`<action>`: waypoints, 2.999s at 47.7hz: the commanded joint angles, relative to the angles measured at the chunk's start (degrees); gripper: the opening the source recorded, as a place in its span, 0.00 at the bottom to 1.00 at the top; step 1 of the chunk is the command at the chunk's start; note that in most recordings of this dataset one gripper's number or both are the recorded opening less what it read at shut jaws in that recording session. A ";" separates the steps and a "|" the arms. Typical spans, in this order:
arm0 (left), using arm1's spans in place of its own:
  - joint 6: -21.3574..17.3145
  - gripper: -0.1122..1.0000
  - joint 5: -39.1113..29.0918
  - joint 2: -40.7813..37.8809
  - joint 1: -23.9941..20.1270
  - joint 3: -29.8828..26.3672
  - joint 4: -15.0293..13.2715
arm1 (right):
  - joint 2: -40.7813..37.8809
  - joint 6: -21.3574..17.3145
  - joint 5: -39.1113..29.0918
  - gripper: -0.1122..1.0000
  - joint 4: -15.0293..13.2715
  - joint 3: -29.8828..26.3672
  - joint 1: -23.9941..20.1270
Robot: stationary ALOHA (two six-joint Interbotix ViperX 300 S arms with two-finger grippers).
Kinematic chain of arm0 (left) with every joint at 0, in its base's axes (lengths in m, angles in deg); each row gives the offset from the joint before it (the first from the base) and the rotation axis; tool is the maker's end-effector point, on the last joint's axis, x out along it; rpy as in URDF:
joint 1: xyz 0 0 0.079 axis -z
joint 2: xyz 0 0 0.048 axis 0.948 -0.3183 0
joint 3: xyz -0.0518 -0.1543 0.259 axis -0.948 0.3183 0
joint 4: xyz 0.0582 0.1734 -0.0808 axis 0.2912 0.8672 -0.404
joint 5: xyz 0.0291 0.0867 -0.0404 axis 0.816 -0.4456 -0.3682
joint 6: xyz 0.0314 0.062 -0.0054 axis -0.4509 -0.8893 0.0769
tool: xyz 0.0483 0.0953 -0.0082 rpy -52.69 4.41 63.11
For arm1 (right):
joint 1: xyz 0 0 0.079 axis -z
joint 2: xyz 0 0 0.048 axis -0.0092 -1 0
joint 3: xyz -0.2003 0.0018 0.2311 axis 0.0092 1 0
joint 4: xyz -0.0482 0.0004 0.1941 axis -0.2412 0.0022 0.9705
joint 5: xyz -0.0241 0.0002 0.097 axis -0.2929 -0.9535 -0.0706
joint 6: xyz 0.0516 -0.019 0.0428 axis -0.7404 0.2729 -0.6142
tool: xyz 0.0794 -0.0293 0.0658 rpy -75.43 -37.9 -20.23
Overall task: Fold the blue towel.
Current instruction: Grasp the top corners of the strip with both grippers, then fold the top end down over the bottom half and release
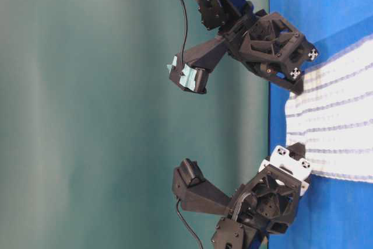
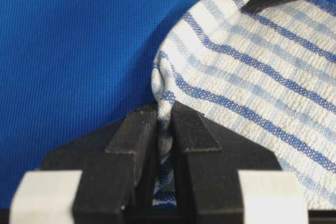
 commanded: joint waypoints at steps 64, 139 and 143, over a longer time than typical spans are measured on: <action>-16.26 0.13 -14.68 23.73 13.80 1.93 0.18 | 27.33 -0.44 0.35 0.08 9.23 13.10 -15.29; 5.27 0.48 -5.01 10.99 32.34 5.01 0.00 | 14.85 -0.44 4.04 0.56 32.17 9.23 -38.32; 3.16 0.71 -6.77 13.27 32.96 5.80 0.00 | 16.35 0.09 4.04 0.80 32.17 9.58 -38.67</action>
